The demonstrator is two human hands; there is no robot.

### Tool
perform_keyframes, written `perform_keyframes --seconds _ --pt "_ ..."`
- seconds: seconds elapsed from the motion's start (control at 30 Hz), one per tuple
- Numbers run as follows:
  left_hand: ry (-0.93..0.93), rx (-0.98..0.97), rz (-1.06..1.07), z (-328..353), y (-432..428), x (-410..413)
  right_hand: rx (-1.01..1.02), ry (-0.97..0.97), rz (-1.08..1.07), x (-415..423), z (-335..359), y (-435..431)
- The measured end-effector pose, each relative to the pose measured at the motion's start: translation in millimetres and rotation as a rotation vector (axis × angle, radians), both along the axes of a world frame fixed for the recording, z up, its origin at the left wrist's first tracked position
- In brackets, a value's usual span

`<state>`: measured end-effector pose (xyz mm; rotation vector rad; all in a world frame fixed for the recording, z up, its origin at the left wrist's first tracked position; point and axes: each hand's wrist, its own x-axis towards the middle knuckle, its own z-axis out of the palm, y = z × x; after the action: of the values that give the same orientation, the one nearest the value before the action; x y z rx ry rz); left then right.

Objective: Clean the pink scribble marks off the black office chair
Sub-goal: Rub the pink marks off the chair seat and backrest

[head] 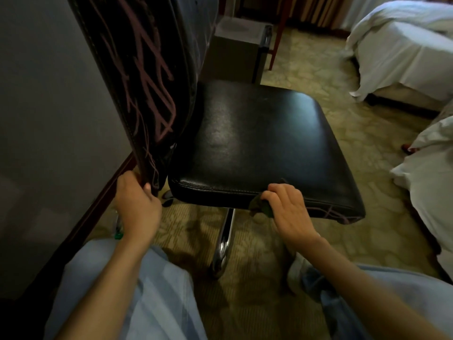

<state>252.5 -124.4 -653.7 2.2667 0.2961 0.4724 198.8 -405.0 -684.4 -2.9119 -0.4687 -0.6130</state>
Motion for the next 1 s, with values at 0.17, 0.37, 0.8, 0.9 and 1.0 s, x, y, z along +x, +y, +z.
perform_keyframes --seconds 0.17,0.37,0.8,0.9,1.0 --pt "0.051 -0.018 0.066 -1.8 4.3 10.5 -0.043 -0.047 0.139 30.1 5.8 68.5" --pt "0.076 -0.039 0.135 1.3 10.2 28.6 -0.068 0.016 0.082 50.6 0.1 76.0" --pt "0.004 0.256 -0.297 -20.7 -59.4 3.1 0.002 -0.018 -0.136 -15.7 -10.0 -56.4" --pt "-0.010 0.240 -0.270 -22.4 -63.3 2.5 0.036 -0.091 -0.093 -14.9 -8.4 -40.5" --pt "-0.019 0.221 -0.263 -24.1 -63.1 5.0 0.018 -0.153 -0.077 -3.0 -8.3 -19.6"
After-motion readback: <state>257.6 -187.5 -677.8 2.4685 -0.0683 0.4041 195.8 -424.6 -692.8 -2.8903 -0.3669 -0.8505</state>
